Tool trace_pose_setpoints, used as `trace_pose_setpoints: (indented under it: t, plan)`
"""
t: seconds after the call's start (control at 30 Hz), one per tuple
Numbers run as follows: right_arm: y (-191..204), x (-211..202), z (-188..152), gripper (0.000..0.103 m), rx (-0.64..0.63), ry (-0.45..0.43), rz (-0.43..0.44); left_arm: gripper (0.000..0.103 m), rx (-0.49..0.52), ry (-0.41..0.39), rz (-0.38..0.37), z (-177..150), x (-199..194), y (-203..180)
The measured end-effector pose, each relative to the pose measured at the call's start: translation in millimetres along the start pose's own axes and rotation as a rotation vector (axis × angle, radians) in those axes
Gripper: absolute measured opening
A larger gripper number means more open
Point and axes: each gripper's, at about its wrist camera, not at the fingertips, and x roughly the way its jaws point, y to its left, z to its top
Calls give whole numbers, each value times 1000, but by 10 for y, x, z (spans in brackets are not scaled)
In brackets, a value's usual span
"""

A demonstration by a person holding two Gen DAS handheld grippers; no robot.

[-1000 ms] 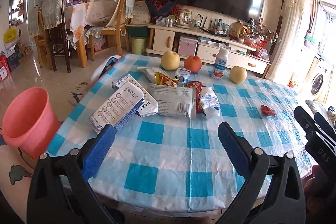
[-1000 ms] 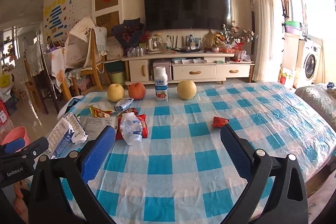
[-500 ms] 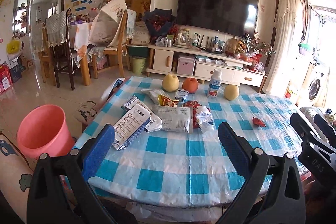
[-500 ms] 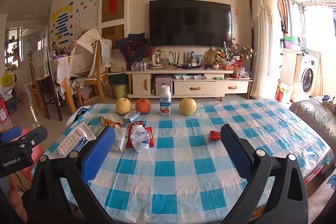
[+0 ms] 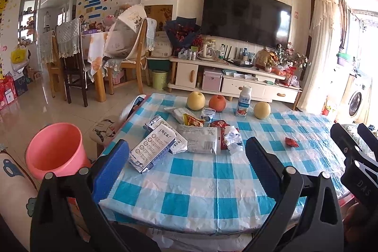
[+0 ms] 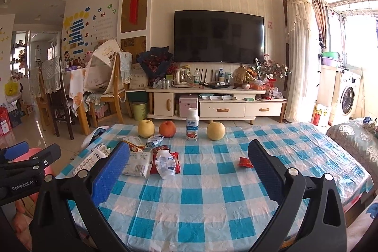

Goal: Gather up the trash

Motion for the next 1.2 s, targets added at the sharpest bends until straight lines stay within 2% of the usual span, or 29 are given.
trace_pose_setpoints:
  t: [0.47,0.67,0.77,0.9,1.03,1.2]
  plan:
    - [49,125,-84,99,-13,36,6,99,6,20,18,-51,117,18]
    - [4,324,-220,99,-2,94,15,99,18,33,28,-131,275,59]
    - [-94,462,-313,99,14,134,18,99,67,41,30,-180,392,97]
    - [-342,697,-478,99,77,200,-8,99,92,88,-12,-245,615,299]
    - [-595,914,-618,99,127,250,-43,99,43,141,-19,-264,876,612]
    - [-884,1186,-725,99,188,299,-51,99,-78,205,-22,-305,1215,922]
